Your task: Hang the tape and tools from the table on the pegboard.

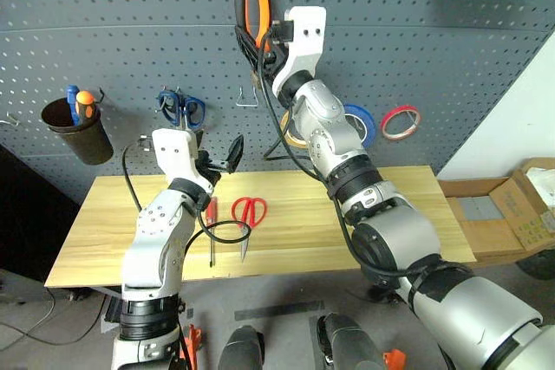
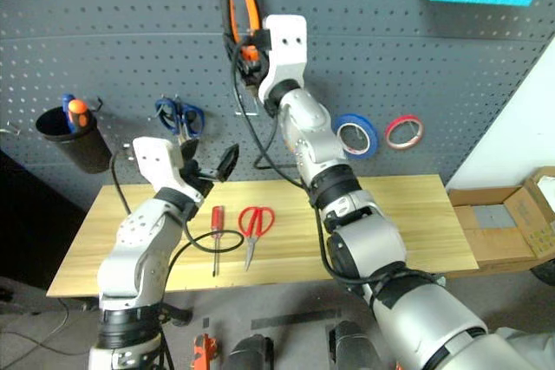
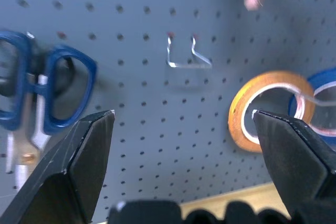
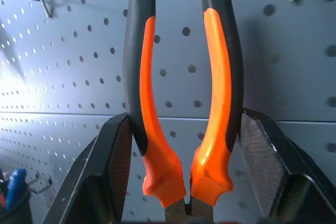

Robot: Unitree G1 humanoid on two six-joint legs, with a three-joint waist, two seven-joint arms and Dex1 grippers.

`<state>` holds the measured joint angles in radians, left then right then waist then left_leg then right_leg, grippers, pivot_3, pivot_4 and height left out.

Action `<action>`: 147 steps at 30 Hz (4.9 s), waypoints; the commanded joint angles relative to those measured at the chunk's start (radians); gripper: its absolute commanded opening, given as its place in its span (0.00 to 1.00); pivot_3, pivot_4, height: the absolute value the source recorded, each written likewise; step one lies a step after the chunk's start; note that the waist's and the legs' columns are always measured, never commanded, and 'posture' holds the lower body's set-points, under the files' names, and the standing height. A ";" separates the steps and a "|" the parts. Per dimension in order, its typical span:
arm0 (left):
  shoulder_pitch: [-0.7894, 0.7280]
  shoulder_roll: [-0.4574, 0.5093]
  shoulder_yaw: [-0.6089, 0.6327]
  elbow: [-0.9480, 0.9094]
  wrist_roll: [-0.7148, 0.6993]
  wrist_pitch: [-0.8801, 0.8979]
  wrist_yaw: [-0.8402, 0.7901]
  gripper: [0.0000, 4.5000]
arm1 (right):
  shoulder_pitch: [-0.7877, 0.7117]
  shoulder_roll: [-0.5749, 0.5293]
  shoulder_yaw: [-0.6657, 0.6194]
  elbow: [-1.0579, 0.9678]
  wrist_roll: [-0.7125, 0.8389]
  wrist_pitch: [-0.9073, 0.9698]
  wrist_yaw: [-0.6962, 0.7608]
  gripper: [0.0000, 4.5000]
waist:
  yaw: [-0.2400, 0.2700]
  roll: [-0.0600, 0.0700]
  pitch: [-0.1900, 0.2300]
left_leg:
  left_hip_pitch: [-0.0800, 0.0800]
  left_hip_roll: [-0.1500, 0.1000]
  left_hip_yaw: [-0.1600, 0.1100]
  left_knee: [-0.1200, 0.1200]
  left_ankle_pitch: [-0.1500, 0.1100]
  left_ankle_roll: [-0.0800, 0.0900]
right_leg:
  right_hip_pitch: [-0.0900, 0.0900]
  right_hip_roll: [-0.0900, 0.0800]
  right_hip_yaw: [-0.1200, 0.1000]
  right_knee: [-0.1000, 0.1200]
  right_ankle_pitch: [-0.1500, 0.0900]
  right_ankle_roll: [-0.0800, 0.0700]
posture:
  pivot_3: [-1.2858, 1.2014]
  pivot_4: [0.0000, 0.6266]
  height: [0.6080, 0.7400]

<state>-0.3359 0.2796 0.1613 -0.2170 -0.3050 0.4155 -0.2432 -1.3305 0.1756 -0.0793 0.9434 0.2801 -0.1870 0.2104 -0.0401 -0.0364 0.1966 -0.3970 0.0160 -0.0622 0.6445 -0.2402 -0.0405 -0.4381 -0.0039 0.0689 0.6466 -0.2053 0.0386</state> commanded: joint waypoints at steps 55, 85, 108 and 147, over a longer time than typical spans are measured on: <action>-0.097 -0.007 -0.043 0.251 0.076 -0.134 -0.054 1.00 | 0.466 -0.162 0.240 -0.434 -0.208 0.043 0.204 0.99 | 0.036 -0.003 0.066 | -0.006 0.005 -0.014 -0.014 0.012 -0.017 | -0.004 -0.002 -0.023 -0.001 0.000 -0.011 | 0.48 0.22 1.00; 0.323 -0.156 -0.171 0.134 0.419 0.071 0.306 1.00 | 0.923 -0.429 0.467 -0.796 -0.153 -0.096 0.773 0.99 | -0.123 -0.003 -0.022 | 0.022 -0.003 -0.016 -0.014 0.018 -0.008 | 0.024 -0.006 -0.019 -0.002 -0.001 0.000 | 0.50 0.17 1.00; 0.224 -0.099 -0.126 0.313 0.332 0.013 0.126 1.00 | 0.910 -0.348 0.514 -0.715 -0.185 -0.008 0.773 0.99 | 0.006 0.004 -0.002 | 0.016 -0.003 -0.017 -0.015 0.018 -0.009 | 0.018 -0.007 -0.022 -0.002 -0.007 -0.010 | 0.53 0.31 1.00; 0.102 -0.123 -0.192 0.423 0.345 0.173 0.101 0.06 | 0.840 -0.332 0.487 -0.592 -0.193 -0.015 0.766 1.00 | 0.006 0.004 0.055 | 0.013 -0.002 -0.018 -0.016 0.018 -0.009 | 0.016 -0.007 -0.023 -0.003 -0.008 -0.010 | 0.53 0.40 1.00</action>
<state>-0.2316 0.1540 -0.0326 0.2105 0.0408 0.5823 -0.1440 -0.4754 -0.1677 0.4193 0.3608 0.0900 -0.1864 0.9777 -0.0343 -0.0319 0.2515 -0.3844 0.0136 -0.0799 0.6282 -0.2223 -0.0496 -0.4223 -0.0106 0.0455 0.6435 -0.2130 0.0290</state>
